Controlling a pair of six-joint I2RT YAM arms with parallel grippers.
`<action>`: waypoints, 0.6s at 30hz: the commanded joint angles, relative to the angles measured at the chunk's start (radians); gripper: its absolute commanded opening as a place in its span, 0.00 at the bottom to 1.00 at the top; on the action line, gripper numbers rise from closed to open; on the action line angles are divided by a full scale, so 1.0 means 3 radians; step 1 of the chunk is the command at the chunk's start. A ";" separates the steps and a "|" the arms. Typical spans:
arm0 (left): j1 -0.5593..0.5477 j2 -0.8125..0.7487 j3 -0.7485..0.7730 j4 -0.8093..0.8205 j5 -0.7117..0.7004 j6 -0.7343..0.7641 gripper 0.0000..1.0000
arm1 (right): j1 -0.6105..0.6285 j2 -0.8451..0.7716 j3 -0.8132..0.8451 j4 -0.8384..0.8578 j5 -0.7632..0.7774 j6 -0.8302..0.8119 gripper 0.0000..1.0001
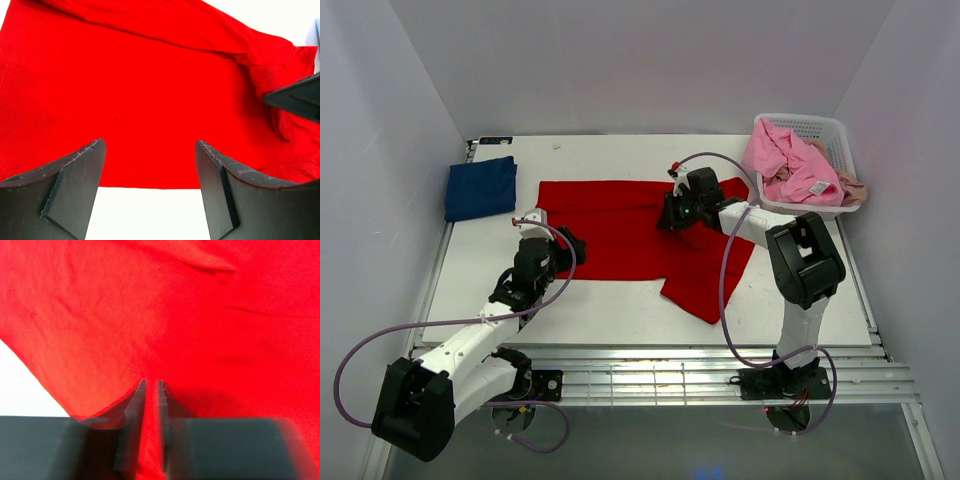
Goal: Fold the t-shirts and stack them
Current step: Fold the flattened tshirt in 1/3 of the way
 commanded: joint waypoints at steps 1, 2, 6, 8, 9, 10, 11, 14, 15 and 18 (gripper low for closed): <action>-0.0008 -0.0081 -0.0008 0.0031 -0.0002 -0.0020 0.82 | 0.0046 -0.0088 -0.0090 0.0130 -0.0301 0.0083 0.27; -0.0008 -0.0071 -0.0008 0.0031 0.0008 -0.0020 0.82 | 0.0046 -0.0093 -0.0100 0.0125 -0.0317 0.0083 0.33; -0.0008 -0.0050 -0.0008 0.0031 0.0029 -0.0031 0.82 | 0.0051 -0.0241 -0.0136 0.0145 -0.0276 0.0047 0.41; -0.0008 -0.0055 -0.0008 0.0031 0.0019 -0.0026 0.82 | 0.0046 -0.0369 -0.0131 0.0135 -0.0235 0.0027 0.42; -0.0008 -0.0055 -0.0013 0.0031 0.0009 -0.0026 0.82 | 0.0051 -0.0405 -0.0126 0.0120 -0.0220 0.0017 0.42; -0.0008 -0.0055 -0.0013 0.0031 0.0004 -0.0021 0.82 | 0.0051 -0.0456 -0.0126 0.0095 -0.0159 -0.0004 0.43; -0.0008 -0.0055 -0.0013 0.0031 0.0003 -0.0020 0.82 | 0.0046 -0.0548 -0.0146 0.0089 -0.0098 -0.0009 0.43; -0.0008 -0.0040 -0.0013 0.0031 0.0003 -0.0031 0.82 | 0.0046 -0.0722 -0.0238 0.0054 0.0301 -0.0060 0.32; -0.0008 -0.0035 -0.0013 0.0041 -0.0002 -0.0031 0.82 | 0.0041 -0.0753 -0.0254 0.0033 0.0428 -0.0080 0.29; -0.0008 -0.0019 -0.0018 0.0057 -0.0022 -0.0031 0.82 | -0.0015 -0.0763 -0.0264 -0.0039 0.0899 -0.0152 0.18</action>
